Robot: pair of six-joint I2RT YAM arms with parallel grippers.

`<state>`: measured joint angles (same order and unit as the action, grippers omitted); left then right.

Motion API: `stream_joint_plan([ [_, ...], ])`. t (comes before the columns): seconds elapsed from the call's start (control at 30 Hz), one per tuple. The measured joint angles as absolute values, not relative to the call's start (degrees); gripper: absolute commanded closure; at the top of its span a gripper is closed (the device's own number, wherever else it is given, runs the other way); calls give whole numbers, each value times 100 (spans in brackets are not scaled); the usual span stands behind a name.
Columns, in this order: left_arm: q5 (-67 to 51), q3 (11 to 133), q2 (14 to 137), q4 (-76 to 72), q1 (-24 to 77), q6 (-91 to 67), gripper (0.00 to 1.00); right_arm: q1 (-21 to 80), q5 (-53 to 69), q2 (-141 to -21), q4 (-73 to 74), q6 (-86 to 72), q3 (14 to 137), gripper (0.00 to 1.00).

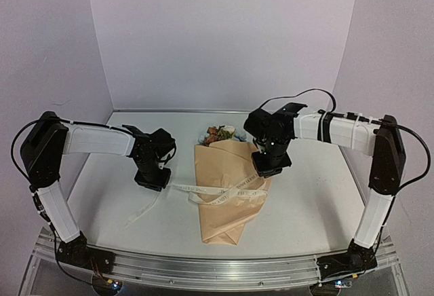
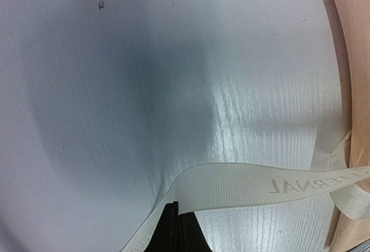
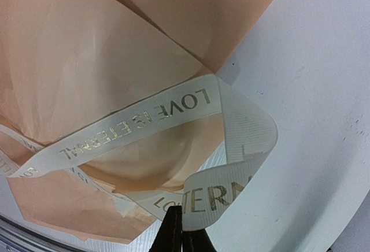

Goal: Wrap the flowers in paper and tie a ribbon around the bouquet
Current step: Cross the ribbon over the folded bouquet.

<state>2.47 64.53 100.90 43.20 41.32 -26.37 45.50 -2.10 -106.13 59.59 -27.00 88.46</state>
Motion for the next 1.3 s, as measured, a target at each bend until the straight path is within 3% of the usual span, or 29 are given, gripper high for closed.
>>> stream_joint_plan([
  [0.1, 233, 6452, 10090, 4290, 4131, -2637, 100, 4662, -215, -10678, 5989, -2705, 8851, 96],
  [0.17, 210, 6451, 10089, 4289, 4131, -2637, 100, 4724, -197, -10694, 6027, -2735, 8851, 81],
  [0.33, 161, 6449, 10088, 4280, 4132, -2639, 100, 4783, -73, -10691, 6183, -2765, 8886, 57],
  [0.53, 143, 6445, 10088, 4201, 4132, -2639, 100, 4798, -39, -10537, 6490, -2803, 8921, 43],
  [0.8, 99, 6438, 10070, 4187, 4131, -2639, 100, 5370, -172, -10267, 6700, -3139, 8931, 40],
  [1.17, 42, 6315, 9921, 4145, 4132, -2639, 100, 5732, -640, -11212, 6669, -3649, 9211, 39],
  [1.3, 15, 6294, 9902, 4146, 4132, -2639, 100, 5732, -763, -11327, 6529, -3871, 9213, 43],
])
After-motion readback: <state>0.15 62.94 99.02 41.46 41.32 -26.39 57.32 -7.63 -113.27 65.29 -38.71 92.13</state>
